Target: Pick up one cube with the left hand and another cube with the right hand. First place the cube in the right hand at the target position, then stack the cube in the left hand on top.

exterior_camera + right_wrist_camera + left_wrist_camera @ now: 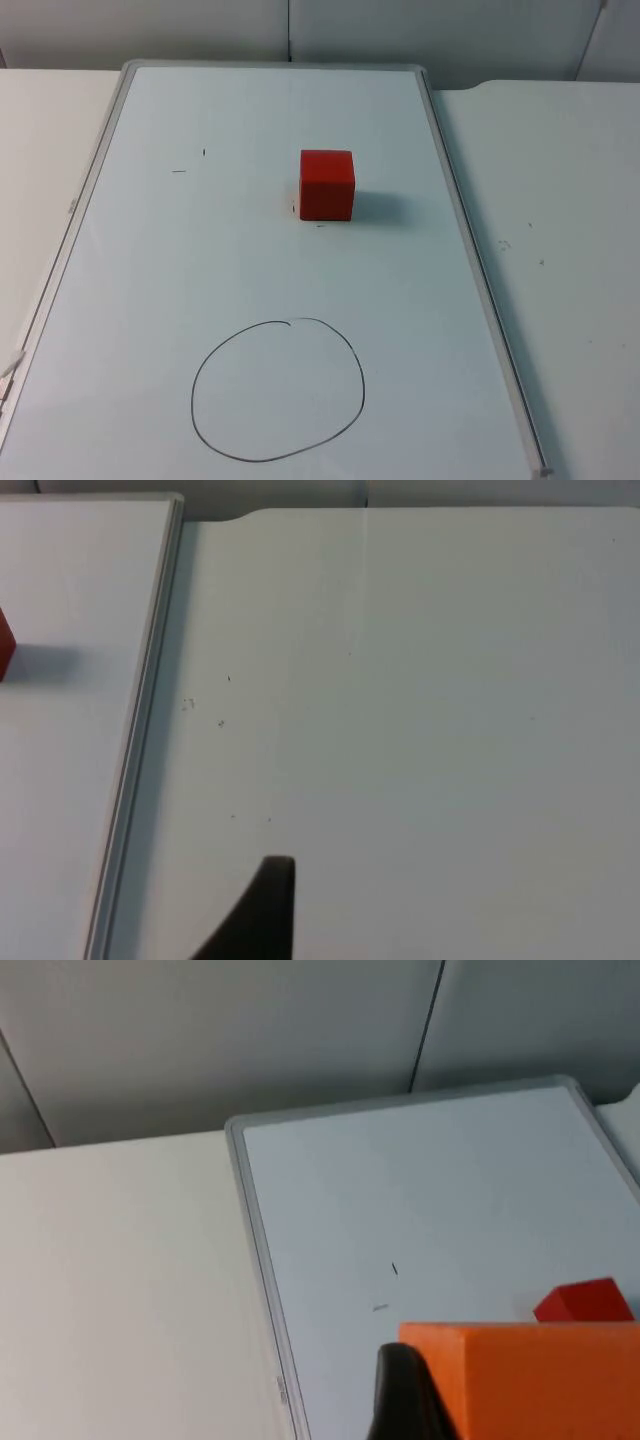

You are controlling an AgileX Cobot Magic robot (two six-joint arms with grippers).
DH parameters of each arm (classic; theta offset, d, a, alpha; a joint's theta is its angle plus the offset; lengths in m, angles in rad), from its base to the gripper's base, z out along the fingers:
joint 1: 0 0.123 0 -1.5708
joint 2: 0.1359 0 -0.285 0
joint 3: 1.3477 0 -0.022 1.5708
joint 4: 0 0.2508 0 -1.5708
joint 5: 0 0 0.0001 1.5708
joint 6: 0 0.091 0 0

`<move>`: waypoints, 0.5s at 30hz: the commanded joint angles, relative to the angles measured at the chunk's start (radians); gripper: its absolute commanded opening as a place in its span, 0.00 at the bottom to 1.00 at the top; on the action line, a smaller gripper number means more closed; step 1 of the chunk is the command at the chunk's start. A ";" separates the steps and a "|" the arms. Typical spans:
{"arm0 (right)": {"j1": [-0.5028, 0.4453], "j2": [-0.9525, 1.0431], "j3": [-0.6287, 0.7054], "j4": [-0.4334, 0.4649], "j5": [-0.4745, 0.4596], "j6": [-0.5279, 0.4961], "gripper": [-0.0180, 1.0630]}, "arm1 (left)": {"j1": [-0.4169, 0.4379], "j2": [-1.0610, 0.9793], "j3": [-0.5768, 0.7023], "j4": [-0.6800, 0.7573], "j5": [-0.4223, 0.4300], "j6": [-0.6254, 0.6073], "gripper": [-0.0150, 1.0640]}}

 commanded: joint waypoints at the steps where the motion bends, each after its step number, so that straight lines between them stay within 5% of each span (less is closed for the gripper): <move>1: -0.005 -0.004 0.007 0.002 -0.008 -0.006 0.99 | -0.006 -0.154 0.167 -0.012 -0.040 -0.011 0.11; 15: -0.005 -0.004 0.007 0.004 -0.008 -0.007 0.99 | -0.006 -0.616 0.544 -0.012 0.003 -0.019 0.11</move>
